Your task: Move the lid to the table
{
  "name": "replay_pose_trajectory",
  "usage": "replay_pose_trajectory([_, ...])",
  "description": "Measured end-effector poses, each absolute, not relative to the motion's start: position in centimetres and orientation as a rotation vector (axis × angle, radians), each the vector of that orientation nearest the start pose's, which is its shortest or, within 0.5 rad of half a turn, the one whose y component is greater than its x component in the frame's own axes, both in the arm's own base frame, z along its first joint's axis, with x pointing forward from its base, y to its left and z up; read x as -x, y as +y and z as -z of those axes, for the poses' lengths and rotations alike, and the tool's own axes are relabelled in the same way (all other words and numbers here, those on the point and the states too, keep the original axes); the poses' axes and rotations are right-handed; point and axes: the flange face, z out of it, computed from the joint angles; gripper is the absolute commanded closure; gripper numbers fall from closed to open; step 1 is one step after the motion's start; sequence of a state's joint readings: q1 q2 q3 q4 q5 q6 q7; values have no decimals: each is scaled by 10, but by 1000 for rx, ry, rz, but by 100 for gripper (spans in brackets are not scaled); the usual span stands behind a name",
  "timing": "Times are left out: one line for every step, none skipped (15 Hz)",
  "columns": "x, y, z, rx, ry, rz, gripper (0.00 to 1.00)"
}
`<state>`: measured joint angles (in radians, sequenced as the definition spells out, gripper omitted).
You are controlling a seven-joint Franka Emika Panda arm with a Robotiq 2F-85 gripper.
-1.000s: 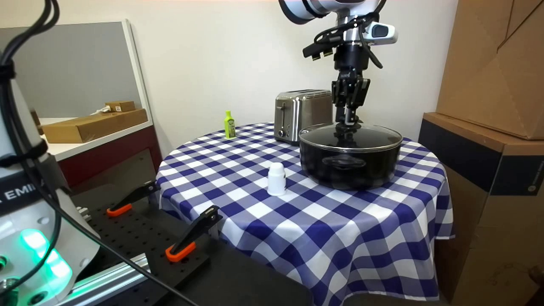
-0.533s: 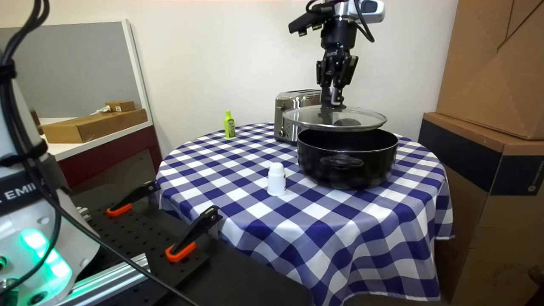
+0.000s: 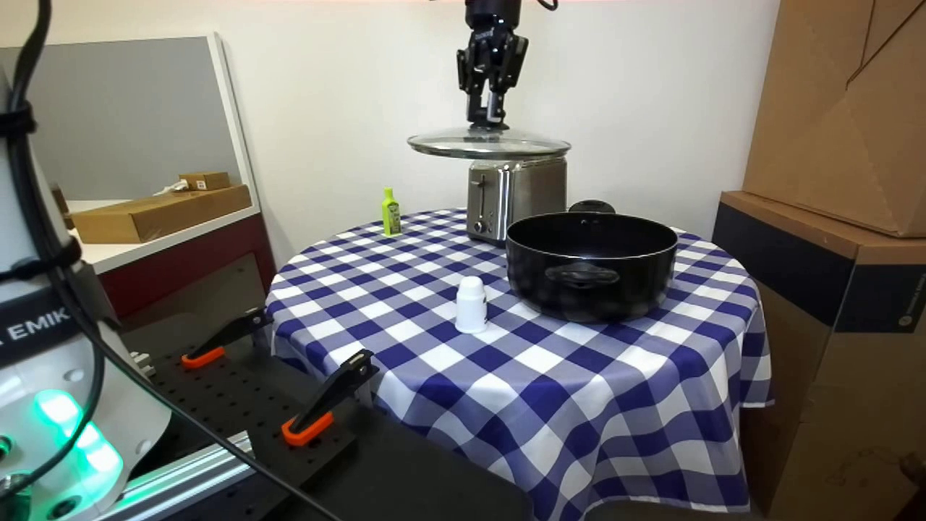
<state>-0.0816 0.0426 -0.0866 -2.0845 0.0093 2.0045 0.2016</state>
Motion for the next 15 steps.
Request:
replay_pose_trajectory([-533, -68, -396, 3095, 517, -198, 76])
replay_pose_trajectory([-533, -45, -395, 3115, 446, -205, 76])
replay_pose_trajectory([-533, -24, -392, 3135, 377, -214, 76])
replay_pose_trajectory([-532, -4, -388, 3155, 308, -225, 76])
replay_pose_trajectory([-530, 15, -384, 3172, 243, -238, 76])
replay_pose_trajectory([-528, 31, -380, 3189, 184, -251, 76])
replay_pose_trajectory([-525, 44, -375, 3205, 133, -263, 76])
replay_pose_trajectory([-523, 54, -369, 3221, 91, -278, 76])
replay_pose_trajectory([-521, 62, -362, 3235, 57, -295, 76])
replay_pose_trajectory([-520, 67, -354, 3245, 32, -314, 76])
replay_pose_trajectory([-520, 69, -344, 3252, 13, -334, 76])
replay_pose_trajectory([-519, 71, -334, 3256, -2, -350, 76])
replay_pose_trajectory([-519, 72, -323, 3259, -14, -361, 76])
replay_pose_trajectory([-519, 73, -312, 3262, -29, -371, 76])
replay_pose_trajectory([-518, 75, -300, 3268, -47, -379, 76])
